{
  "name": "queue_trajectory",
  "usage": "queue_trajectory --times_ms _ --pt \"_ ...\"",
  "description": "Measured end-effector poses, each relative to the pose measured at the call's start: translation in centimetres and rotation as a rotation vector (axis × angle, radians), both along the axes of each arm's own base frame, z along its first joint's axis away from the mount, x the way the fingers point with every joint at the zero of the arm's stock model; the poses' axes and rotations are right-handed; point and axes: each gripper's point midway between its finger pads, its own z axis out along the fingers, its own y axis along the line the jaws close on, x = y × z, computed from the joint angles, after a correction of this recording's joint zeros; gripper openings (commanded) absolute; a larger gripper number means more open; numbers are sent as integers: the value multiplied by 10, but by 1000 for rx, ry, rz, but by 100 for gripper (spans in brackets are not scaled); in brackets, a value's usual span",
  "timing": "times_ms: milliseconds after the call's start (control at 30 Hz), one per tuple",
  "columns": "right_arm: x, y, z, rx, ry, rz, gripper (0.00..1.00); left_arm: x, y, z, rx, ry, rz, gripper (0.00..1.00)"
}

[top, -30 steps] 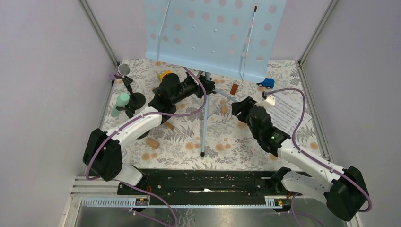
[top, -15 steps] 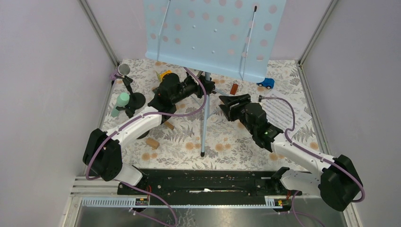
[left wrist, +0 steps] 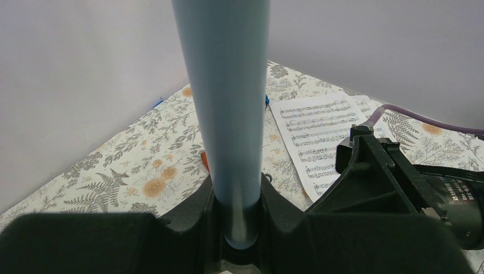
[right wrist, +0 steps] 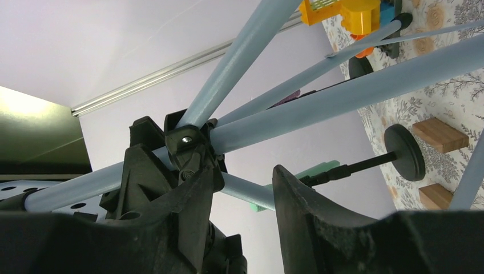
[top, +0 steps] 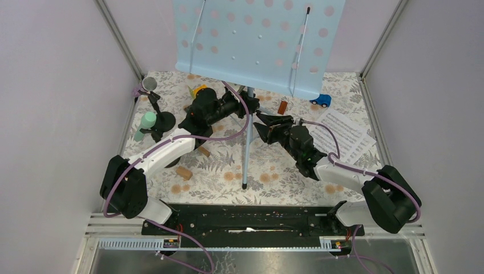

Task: Pack up the instrument practice props

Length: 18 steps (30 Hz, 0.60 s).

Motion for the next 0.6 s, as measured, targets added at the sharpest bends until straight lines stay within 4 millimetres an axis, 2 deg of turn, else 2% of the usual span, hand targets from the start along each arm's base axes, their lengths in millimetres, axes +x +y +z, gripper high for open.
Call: queue_trajectory --times_ms 100,200,367,467,600 --pt "-1 0 1 8 -6 4 49 0 0 0 0 0 0 0" --pt "-3 -8 1 6 -9 -25 49 0 0 0 0 0 0 0" --pt "-15 -50 14 10 -37 -166 49 0 0 0 1 2 0 0" --pt "-15 -61 23 12 -53 -208 50 0 0 0 1 2 -2 0" --pt "-12 -60 19 -14 -46 -216 50 0 0 0 2 2 -6 0"
